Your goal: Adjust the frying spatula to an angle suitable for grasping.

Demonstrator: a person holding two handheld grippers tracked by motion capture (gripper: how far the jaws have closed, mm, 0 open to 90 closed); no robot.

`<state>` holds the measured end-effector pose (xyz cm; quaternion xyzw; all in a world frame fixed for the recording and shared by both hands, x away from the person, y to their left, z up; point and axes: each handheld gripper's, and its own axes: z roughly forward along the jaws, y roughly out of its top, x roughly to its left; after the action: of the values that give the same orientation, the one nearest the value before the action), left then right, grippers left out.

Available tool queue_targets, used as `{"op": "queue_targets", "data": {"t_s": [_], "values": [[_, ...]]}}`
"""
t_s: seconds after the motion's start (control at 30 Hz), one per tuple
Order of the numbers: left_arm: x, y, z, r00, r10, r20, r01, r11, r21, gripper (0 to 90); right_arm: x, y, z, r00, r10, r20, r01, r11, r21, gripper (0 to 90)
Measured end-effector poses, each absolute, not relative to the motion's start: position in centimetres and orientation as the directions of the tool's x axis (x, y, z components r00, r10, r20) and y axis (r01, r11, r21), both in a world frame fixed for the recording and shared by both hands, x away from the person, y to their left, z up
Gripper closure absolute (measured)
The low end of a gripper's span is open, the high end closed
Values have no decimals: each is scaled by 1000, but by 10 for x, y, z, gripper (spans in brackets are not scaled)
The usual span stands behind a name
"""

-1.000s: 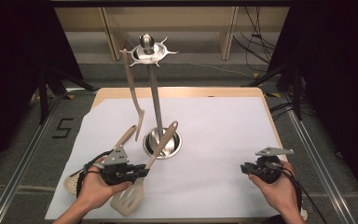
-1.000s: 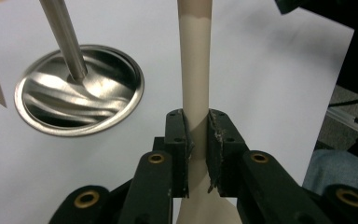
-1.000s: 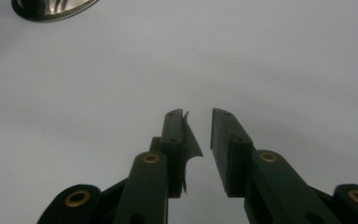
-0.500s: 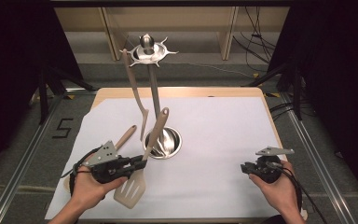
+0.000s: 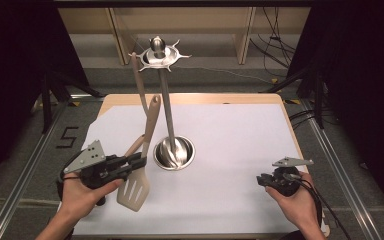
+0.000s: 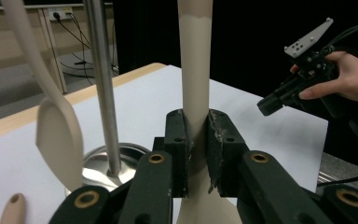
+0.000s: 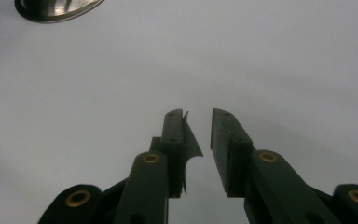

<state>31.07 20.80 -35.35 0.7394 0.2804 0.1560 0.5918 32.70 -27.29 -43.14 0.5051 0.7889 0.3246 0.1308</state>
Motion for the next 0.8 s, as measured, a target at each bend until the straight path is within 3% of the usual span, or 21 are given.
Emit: {"op": "queue_targets", "data": {"t_s": [0.37,0.8], "values": [[321,224,-328,787,609,-101,190,-84,978,784,326,-273,-430,-449,885,126,715,271,644,753],[340,231,-326,772,622,-132,224,-72,972,784,326,-272,-431,-436,889,139,727,257,637,753]]}}
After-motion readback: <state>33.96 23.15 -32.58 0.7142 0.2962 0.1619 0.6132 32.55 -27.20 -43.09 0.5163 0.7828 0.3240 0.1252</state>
